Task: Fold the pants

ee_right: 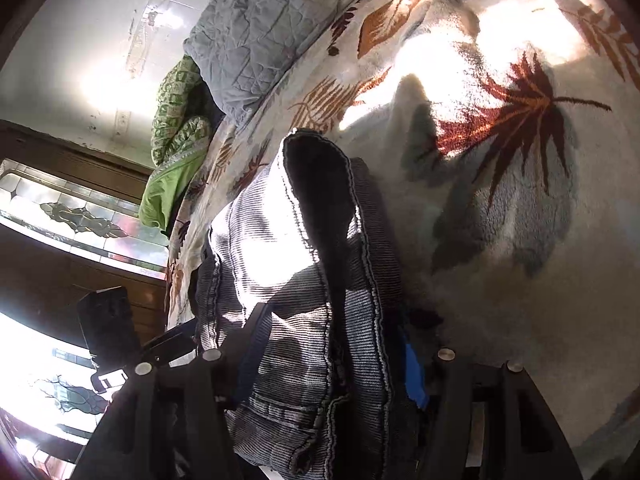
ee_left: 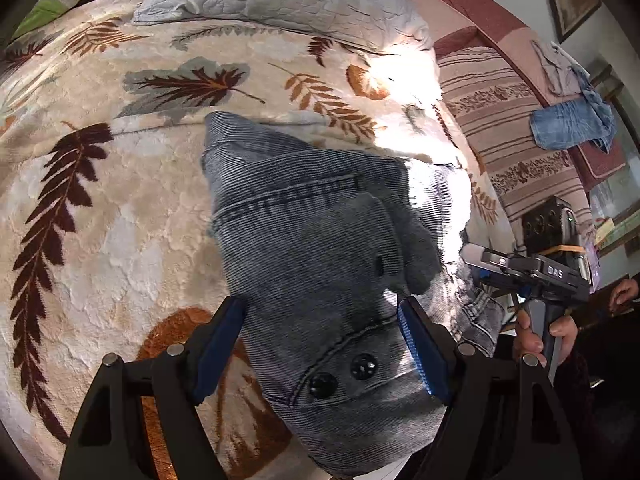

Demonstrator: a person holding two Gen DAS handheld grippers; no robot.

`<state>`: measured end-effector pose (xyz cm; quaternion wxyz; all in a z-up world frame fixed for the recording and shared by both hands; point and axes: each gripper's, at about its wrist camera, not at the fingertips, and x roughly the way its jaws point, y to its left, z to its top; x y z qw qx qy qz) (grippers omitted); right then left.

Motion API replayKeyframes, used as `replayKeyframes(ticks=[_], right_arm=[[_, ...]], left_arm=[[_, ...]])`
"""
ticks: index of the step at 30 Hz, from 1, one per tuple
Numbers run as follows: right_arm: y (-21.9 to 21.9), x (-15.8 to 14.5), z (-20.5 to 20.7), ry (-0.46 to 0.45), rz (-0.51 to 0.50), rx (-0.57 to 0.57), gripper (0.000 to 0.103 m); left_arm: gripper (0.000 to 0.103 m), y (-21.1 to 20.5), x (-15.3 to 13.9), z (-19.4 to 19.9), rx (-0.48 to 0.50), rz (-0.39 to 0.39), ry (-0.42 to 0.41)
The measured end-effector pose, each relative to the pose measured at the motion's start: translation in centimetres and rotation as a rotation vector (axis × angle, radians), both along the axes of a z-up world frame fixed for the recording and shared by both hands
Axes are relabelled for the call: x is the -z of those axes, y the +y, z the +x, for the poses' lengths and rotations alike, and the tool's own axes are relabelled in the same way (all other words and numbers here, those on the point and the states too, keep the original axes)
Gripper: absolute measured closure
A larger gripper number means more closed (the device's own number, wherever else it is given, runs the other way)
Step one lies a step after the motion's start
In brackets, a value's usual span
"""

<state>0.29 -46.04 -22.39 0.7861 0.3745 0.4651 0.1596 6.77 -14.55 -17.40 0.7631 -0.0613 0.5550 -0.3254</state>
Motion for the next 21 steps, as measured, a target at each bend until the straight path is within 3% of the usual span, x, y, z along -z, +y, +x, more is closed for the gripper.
replayKeyframes(ticks=[3, 11, 13, 15, 17, 21], right_arm=[[0.7, -0.5, -0.3, -0.031, -0.011, -0.036, 0.040], [1.5, 0.0, 0.6, -0.011, -0.076, -0.021, 0.040], [1.8, -0.2, 0.5, -0.025, -0.096, -0.030, 0.040], [2.2, -0.7, 0.3, -0.057, -0.107, -0.049, 0.042], [2.9, -1.2, 0.1, -0.090, -0.114, -0.074, 0.051], [3.7, -2.7, -0.4, -0.165, -0.109, -0.082, 0.062]], left_arm=[[0.023, 1.2, 1.3, 0.2, -0.034, -0.032, 0.061], [0.024, -0.6, 1.3, -0.1, 0.004, -0.054, 0.054], [0.031, -0.1, 1.3, 0.1, -0.018, -0.078, 0.063], [0.046, 0.3, 1.0, 0.0, -0.027, -0.076, 0.049], [0.063, 0.6, 0.7, 0.0, -0.036, -0.082, 0.039], [0.078, 0.4, -0.7, -0.5, -0.007, -0.109, -0.019]])
